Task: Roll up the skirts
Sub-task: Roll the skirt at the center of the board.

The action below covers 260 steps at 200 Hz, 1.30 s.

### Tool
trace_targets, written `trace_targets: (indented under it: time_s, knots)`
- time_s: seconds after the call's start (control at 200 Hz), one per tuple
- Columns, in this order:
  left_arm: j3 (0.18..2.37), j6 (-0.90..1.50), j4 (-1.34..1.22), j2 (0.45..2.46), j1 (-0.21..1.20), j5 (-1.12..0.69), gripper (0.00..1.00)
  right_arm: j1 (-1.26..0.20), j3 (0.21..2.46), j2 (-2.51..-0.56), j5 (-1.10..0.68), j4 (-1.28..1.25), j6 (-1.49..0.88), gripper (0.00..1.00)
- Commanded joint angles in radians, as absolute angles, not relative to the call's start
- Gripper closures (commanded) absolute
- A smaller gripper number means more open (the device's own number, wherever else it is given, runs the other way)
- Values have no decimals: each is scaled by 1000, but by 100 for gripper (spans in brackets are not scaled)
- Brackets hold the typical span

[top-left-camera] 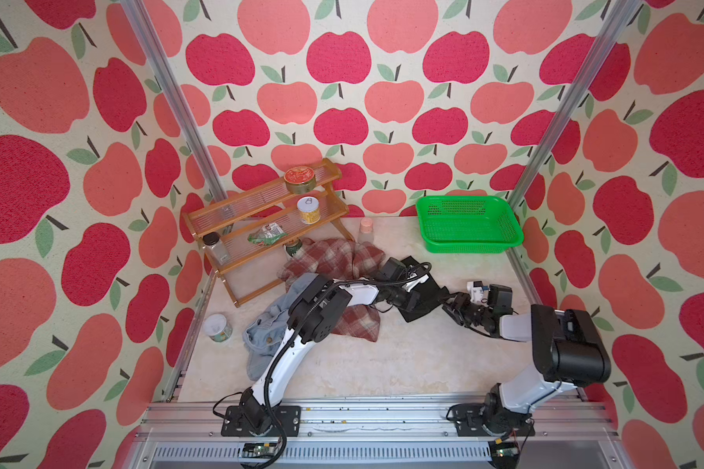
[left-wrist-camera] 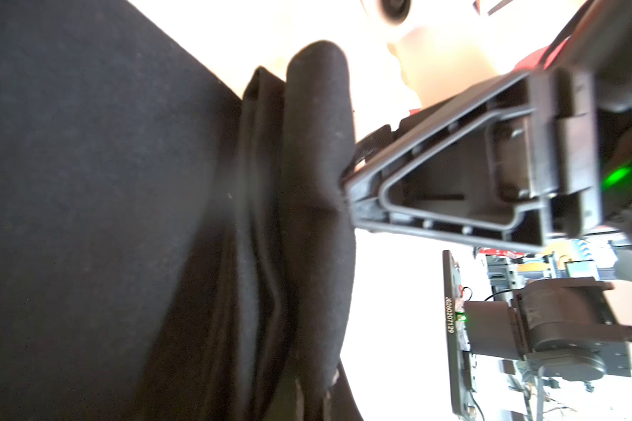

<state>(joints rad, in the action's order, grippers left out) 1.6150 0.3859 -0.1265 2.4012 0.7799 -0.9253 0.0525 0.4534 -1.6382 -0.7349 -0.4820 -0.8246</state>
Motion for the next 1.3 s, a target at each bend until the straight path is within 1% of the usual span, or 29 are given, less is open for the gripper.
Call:
trace_targets:
  time_s: [0.0, 0.3, 0.51, 0.705, 0.855, 0.925, 0.995, 1.07, 1.09, 1.15, 1.195, 1.235, 1.295]
  knots:
    - [1634, 481, -203, 2449, 762, -973, 92, 36, 465, -1691, -700, -467, -834, 49]
    - [1629, 639, -342, 2485, 727, -1024, 91, -1, 468, -1808, -705, -593, -891, 45]
    - [1637, 671, -370, 2500, 723, -1043, 91, -12, 483, -1850, -701, -618, -908, 44]
    - [1637, 778, -496, 2524, 718, -1098, 91, -24, 506, -1880, -686, -618, -918, 46]
    - [1634, 794, -505, 2530, 715, -1112, 91, -30, 528, -1880, -683, -610, -924, 50]
    - [1638, 795, -495, 2531, 714, -1117, 91, -31, 541, -1876, -681, -601, -922, 57]
    - [1643, 782, -469, 2526, 714, -1119, 85, -31, 553, -1874, -686, -599, -926, 70]
    - [1653, 675, -338, 2500, 717, -1081, 78, -31, 554, -1858, -683, -612, -938, 80]
    - [1656, 630, -284, 2489, 721, -1057, 74, -31, 554, -1852, -682, -615, -941, 82]
    - [1661, 502, -125, 2448, 727, -972, 57, -30, 561, -1832, -683, -599, -940, 91]
    - [1664, 442, -52, 2424, 727, -915, 49, -30, 571, -1815, -679, -566, -929, 100]
    - [1669, 397, 7, 2401, 727, -858, 44, -31, 579, -1798, -673, -535, -916, 100]
    - [1676, 319, 95, 2356, 726, -749, 39, -30, 590, -1780, -667, -491, -899, 100]
